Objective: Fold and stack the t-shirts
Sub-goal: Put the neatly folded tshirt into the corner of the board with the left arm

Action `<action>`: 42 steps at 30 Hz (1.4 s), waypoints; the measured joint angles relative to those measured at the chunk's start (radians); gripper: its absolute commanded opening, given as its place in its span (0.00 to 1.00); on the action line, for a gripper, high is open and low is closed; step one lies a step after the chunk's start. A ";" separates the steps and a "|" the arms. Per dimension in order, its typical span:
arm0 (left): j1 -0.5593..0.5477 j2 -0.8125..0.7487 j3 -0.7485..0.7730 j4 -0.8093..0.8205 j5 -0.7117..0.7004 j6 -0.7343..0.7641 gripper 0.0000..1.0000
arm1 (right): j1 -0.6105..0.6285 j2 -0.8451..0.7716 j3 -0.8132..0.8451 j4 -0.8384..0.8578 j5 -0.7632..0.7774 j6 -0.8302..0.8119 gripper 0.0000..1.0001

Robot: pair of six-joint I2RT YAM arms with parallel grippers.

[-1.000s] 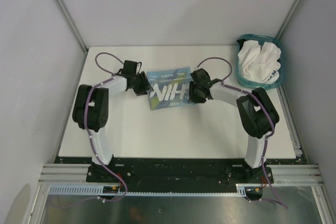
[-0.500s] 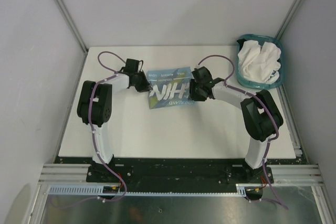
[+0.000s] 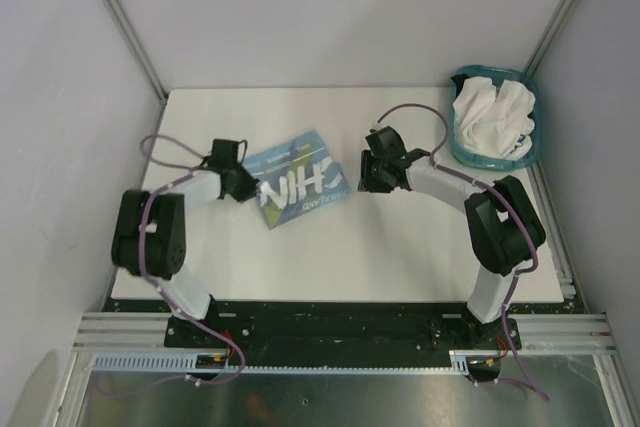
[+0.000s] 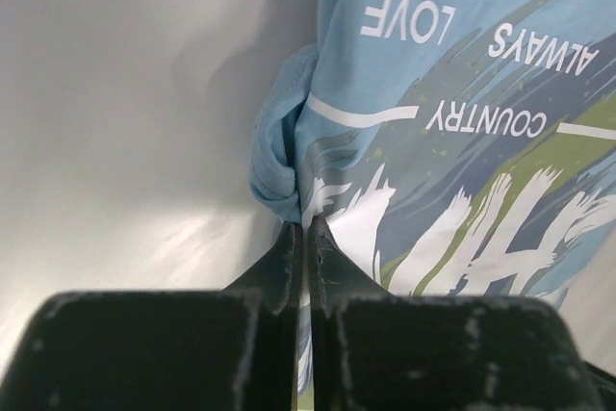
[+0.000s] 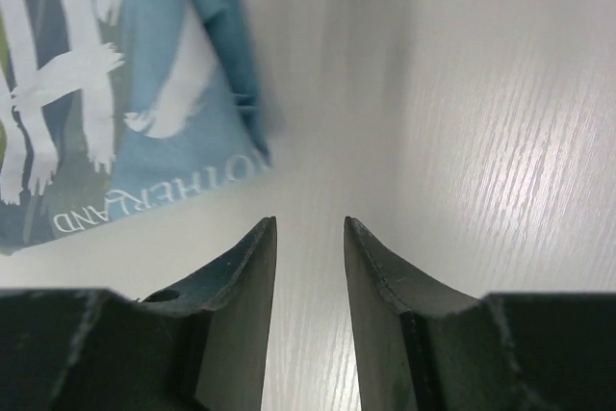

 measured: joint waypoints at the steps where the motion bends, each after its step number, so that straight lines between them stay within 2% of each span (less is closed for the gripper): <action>1: 0.018 -0.045 -0.048 -0.001 -0.017 -0.024 0.00 | 0.003 -0.009 -0.003 -0.002 0.000 0.000 0.38; 7: 0.155 -0.383 -0.352 -0.026 -0.105 -0.175 0.00 | 0.056 -0.118 -0.062 -0.029 0.005 0.019 0.39; 14: 0.360 -0.747 -0.570 -0.120 -0.148 -0.298 0.00 | 0.136 -0.250 -0.148 -0.066 0.024 0.055 0.38; 19: 0.533 -0.962 -0.635 -0.230 -0.152 -0.340 0.00 | 0.178 -0.340 -0.201 -0.106 0.036 0.088 0.39; 26: 0.647 -1.044 -0.635 -0.416 -0.190 -0.385 0.00 | 0.254 -0.410 -0.221 -0.158 0.066 0.132 0.39; 28: 0.655 -1.062 -0.635 -0.468 -0.209 -0.410 0.08 | 0.277 -0.411 -0.222 -0.168 0.072 0.139 0.39; 29: 0.656 -1.073 -0.635 -0.490 -0.217 -0.421 0.17 | 0.285 -0.411 -0.222 -0.173 0.073 0.140 0.39; 32: 0.657 -1.103 -0.635 -0.542 -0.240 -0.443 0.53 | 0.308 -0.411 -0.224 -0.193 0.076 0.141 0.40; 33: 0.657 -1.110 -0.635 -0.555 -0.248 -0.439 0.63 | 0.312 -0.411 -0.224 -0.200 0.077 0.141 0.40; 35: 0.659 -1.120 -0.632 -0.583 -0.266 -0.425 0.75 | 0.314 -0.411 -0.224 -0.206 0.080 0.141 0.40; 38: 0.659 -1.119 -0.572 -0.636 -0.291 -0.366 0.83 | 0.315 -0.411 -0.224 -0.209 0.079 0.140 0.40; 42: 0.633 -1.095 -0.400 -0.651 -0.321 -0.252 0.84 | 0.316 -0.411 -0.224 -0.206 0.079 0.141 0.41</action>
